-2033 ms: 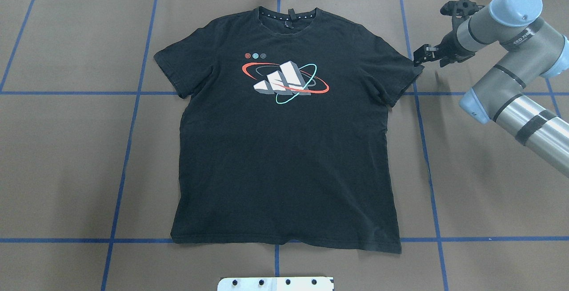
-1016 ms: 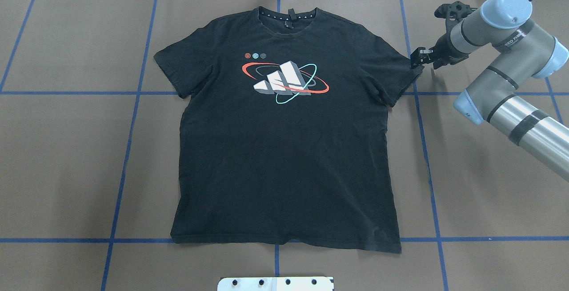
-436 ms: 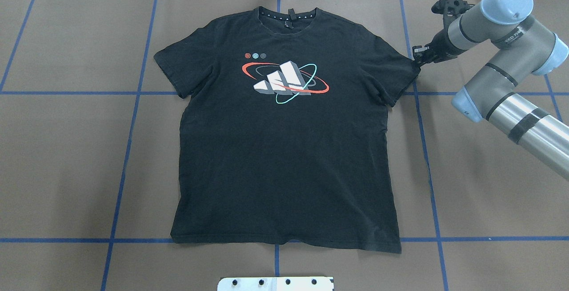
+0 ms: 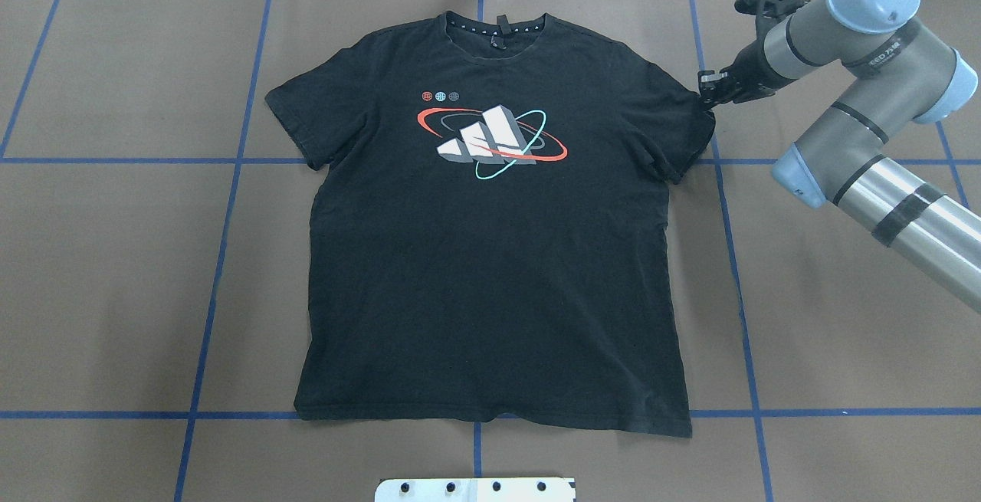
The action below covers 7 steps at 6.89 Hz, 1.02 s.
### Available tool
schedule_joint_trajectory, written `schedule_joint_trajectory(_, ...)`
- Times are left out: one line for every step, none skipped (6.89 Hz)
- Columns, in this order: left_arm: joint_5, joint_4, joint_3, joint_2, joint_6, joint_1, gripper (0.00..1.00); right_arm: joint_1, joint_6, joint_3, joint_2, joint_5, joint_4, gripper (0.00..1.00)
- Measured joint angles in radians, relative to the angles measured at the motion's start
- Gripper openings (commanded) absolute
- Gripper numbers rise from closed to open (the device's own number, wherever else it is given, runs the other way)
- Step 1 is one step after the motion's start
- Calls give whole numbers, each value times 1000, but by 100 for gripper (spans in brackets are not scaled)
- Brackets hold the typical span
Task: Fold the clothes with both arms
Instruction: 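Fold the sleeve inward with the right gripper while the left arm approaches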
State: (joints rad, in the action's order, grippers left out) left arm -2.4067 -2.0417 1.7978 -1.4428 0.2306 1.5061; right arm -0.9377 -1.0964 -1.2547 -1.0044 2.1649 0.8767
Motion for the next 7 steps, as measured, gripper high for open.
schedule_joint_trajectory(0, 0, 0, 0, 0, 0, 100, 26, -52, 22, 47, -11, 1, 0)
schedule_joint_trajectory(1, 0, 2, 0, 0, 0, 100, 51, -90, 44, 86, -34, 2, 0)
schedule_joint_trajectory(1, 0, 4, 1, 0, -1, 100, 74, -119, 59, 112, -66, 2, 0)
schedule_joint_trajectory(1, 0, 5, 1, 0, 0, 100, 92, -137, 69, 129, -90, 2, 0)
schedule_joint_trajectory(1, 0, 6, 1, 1, 0, 100, 109, -151, 78, 143, -109, 2, 0)
schedule_joint_trajectory(1, 0, 7, 0, 2, 0, 100, 121, -161, 82, 149, -129, 2, 1)
schedule_joint_trajectory(1, 0, 6, -10, 19, -2, 100, 127, -167, 86, 151, -138, 2, 99)
